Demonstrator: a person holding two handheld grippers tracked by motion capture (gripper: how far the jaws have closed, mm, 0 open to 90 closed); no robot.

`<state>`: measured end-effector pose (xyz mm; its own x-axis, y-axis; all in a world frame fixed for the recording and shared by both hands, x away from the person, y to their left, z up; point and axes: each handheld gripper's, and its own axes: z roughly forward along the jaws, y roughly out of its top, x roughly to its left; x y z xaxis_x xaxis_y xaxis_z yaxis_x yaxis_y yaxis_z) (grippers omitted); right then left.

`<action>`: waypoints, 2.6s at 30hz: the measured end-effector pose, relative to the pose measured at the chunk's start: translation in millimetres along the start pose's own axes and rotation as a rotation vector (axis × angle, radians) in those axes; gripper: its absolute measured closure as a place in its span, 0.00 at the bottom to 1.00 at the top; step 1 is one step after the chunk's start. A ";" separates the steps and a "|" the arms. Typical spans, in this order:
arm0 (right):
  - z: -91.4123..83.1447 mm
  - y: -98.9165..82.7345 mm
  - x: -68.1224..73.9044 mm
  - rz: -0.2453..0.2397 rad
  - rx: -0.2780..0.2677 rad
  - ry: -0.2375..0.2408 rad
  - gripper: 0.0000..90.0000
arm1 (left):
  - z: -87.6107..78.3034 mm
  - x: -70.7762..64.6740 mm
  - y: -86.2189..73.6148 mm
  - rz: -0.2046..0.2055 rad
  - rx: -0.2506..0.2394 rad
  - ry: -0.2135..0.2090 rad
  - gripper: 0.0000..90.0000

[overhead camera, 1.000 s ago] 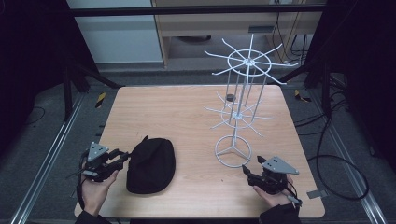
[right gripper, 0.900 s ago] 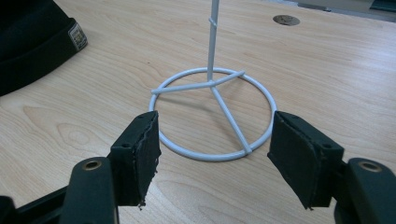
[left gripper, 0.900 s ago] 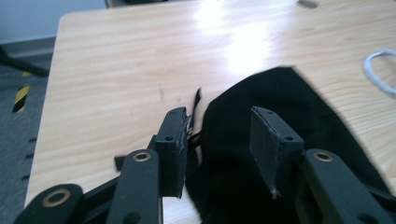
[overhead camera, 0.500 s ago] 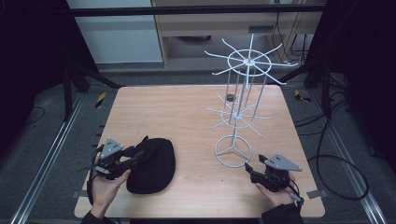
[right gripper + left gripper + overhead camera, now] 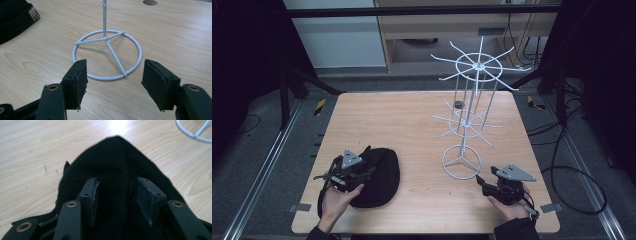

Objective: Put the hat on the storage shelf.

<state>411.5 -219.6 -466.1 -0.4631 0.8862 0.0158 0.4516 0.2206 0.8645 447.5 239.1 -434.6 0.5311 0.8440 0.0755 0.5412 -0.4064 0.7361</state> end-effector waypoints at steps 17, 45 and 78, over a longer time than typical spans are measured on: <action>1.3 -1.0 -0.6 -0.003 0.013 -0.006 0.41 | 4.0 4.2 -3.1 -0.023 0.025 -0.007 0.88; -3.0 -1.0 -5.5 0.017 -0.005 -0.029 0.40 | -90.5 -10.7 27.0 -0.030 -0.395 -0.104 0.89; -3.1 -2.6 -9.0 0.013 -0.005 -0.043 0.40 | -179.0 -33.7 114.3 0.070 -0.735 -0.242 0.89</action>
<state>412.1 -229.4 -467.0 -0.4243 0.9055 0.0054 0.4531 0.2072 0.8671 374.8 226.9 -232.6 0.7214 0.6906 0.0519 -0.0252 -0.0486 0.9985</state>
